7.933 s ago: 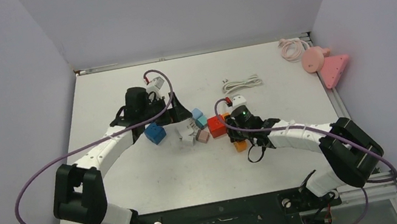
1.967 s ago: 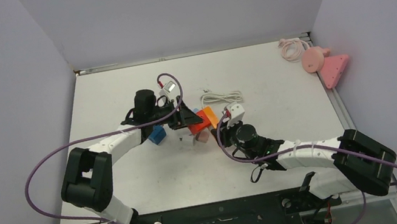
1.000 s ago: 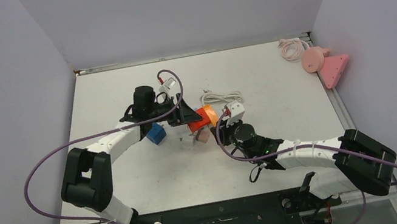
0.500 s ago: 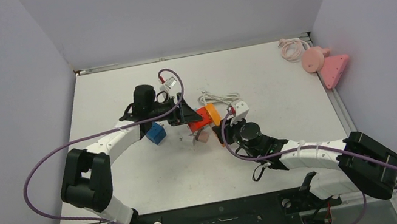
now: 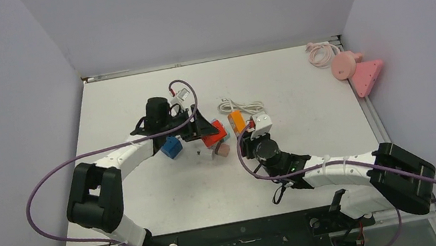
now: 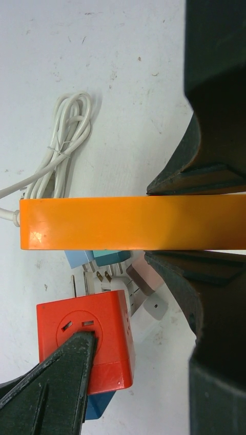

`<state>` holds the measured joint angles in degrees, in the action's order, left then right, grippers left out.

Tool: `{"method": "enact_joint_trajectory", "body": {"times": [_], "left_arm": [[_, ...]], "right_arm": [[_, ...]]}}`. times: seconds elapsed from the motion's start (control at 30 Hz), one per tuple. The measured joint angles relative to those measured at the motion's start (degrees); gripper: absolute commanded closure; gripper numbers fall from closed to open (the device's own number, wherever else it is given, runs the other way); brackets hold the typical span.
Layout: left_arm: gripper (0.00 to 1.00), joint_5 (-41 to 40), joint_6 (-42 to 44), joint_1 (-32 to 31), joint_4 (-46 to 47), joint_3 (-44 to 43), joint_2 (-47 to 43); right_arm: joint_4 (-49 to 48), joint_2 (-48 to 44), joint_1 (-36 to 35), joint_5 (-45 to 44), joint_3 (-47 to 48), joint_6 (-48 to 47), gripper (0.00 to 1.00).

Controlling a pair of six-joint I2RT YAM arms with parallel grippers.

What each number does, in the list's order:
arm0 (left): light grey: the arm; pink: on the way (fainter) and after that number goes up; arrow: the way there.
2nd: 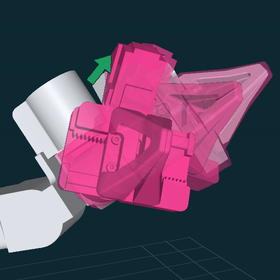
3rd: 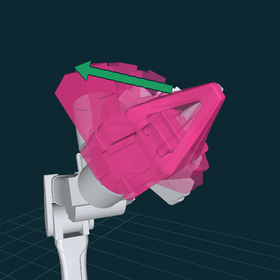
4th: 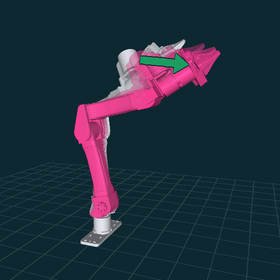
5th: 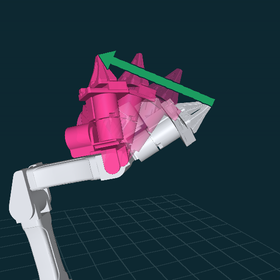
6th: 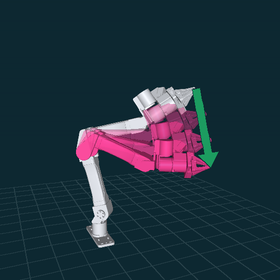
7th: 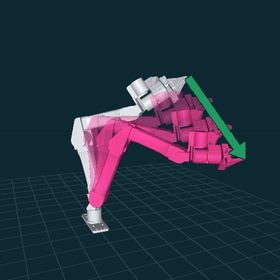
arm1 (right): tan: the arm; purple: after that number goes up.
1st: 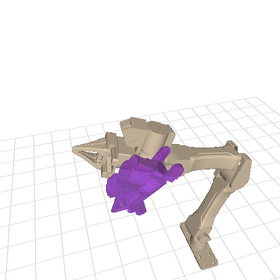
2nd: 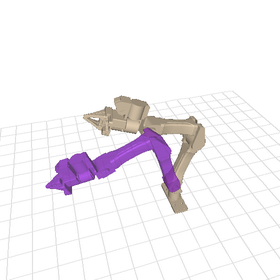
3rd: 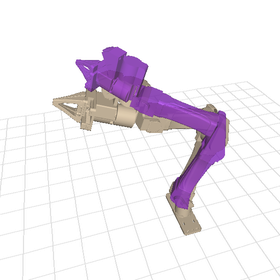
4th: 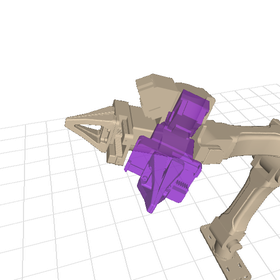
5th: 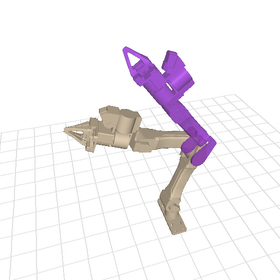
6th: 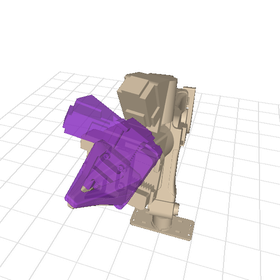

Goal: Pull the plug off the socket
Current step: Remove the plug from the socket, then place the plug at the center of the board.

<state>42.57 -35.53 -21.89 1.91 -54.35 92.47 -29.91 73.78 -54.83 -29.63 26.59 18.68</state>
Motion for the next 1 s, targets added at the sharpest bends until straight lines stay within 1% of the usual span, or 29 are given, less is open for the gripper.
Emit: {"method": "enact_joint_trajectory", "body": {"times": [0.1, 0.3, 0.43, 0.53, 0.63, 0.73, 0.83, 1.0], "left_arm": [[1.0, -2.16, 0.68, 0.33, -0.83, 0.0, -0.04], [1.0, -13.27, 6.73, 1.09, -9.27, -1.4, -1.18], [1.0, -19.04, 9.94, 1.55, -13.42, -5.46, -0.92], [1.0, -21.92, 11.32, 2.14, -14.34, -9.73, 0.55], [1.0, -24.04, 12.57, 2.6, -14.8, -13.49, 3.1], [0.99, -25.68, 13.9, 3.19, -15.8, -16.5, 6.51], [0.97, -26.53, 14.84, 4.13, -17.14, -17.14, 9.22], [0.95, -27.41, 15.82, 5.01, -19.89, -17.22, 12.26]], "right_arm": [[-0.02, 0.0, 0.87, 1.33, 0.0, 0.5, 0.95], [-1.18, 0.04, 9.53, 10.71, -0.02, 3.82, 0.95], [-3.3, 1.64, 14.05, 17.11, -0.02, 6.05, 0.95], [-3.89, 4.31, 16.7, 22.67, 0.55, 7.17, 0.95], [-3.8, 9.55, 19.69, 28.83, 3.74, 8.46, 0.95], [-4.22, 13.46, 21.53, 33.0, 6.12, 10.05, 0.95], [-4.37, 15.93, 22.56, 35.67, 6.99, 11.28, 0.95], [-2.93, 19.15, 23.32, 37.55, 9.05, 12.63, 0.95]]}}
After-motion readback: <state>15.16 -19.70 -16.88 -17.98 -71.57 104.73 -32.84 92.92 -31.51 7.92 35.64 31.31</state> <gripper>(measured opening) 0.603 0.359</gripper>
